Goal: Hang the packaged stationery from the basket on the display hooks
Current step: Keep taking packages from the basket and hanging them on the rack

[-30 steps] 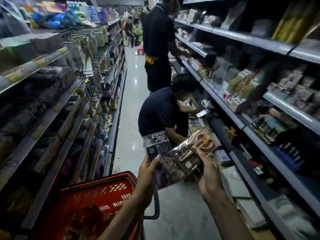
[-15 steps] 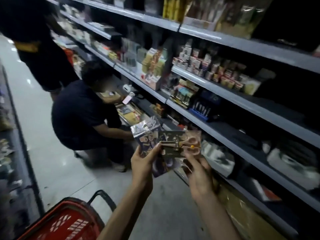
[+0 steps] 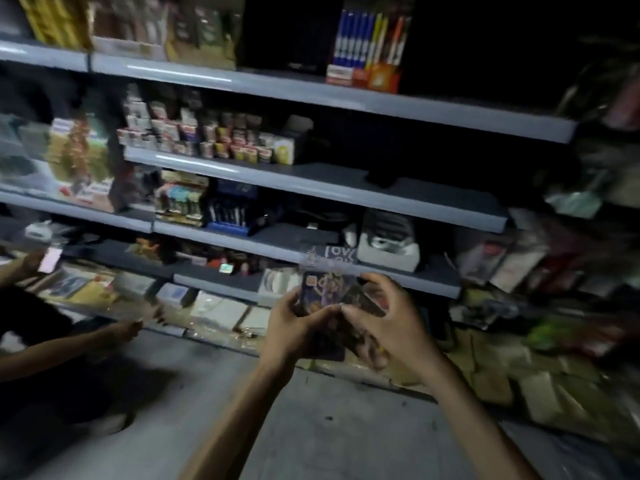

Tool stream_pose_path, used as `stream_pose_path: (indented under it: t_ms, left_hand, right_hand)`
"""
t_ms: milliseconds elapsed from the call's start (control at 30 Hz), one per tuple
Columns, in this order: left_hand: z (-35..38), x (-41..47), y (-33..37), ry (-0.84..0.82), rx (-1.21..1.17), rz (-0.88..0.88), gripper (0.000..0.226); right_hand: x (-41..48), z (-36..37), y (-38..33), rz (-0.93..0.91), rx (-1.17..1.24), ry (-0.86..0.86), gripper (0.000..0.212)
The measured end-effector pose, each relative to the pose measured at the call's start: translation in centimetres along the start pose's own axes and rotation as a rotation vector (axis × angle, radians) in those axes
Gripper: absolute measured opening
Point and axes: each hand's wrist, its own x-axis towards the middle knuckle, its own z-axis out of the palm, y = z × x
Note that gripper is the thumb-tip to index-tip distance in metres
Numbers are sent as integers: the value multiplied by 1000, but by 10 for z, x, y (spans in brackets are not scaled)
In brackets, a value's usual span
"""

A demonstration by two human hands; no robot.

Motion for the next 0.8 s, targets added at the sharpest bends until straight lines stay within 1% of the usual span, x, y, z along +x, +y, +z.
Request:
stream_pose_path:
  t_ms: [67, 167, 200, 233, 333, 400, 433, 467, 533, 567, 667, 800]
  left_hand:
    - [37, -1, 4, -62, 5, 21, 22]
    - [95, -5, 10, -152, -48, 12, 24]
    - [115, -7, 12, -171, -72, 6, 23]
    - [134, -7, 13, -173, -96, 4, 27]
    - [193, -6, 13, -209, -134, 45, 51]
    - [229, -4, 12, -231, -139, 72, 55]
    - [247, -2, 13, -223, -117, 83, 55]
    - [265, -1, 16, -207, -89, 105, 53]
    - [298, 1, 17, -202, -82, 143, 34]
    - [313, 2, 19, -210, -73, 159, 27]
    - [353, 4, 25, -245, -32, 201, 20]
    - [397, 12, 31, -284, -6, 201, 20]
  right_hand:
    - [-4, -28, 18, 41, 29, 23, 56]
    - [-19, -74, 44, 65, 109, 117, 32]
    - [-26, -91, 51, 59, 135, 155, 27]
    - [-32, -107, 59, 50, 160, 199, 23]
    - [-46, -154, 91, 80, 218, 304, 15]
    - [-53, -186, 114, 121, 258, 322, 13]
    - [-56, -201, 124, 136, 273, 340, 16]
    - [-60, -217, 133, 147, 284, 369, 23]
    - [-66, -249, 154, 143, 296, 459, 42]
    - [-68, -265, 162, 130, 299, 505, 46]
    - [-73, -305, 181, 126, 361, 591, 38]
    - [-71, -345, 184, 132, 530, 705, 17]
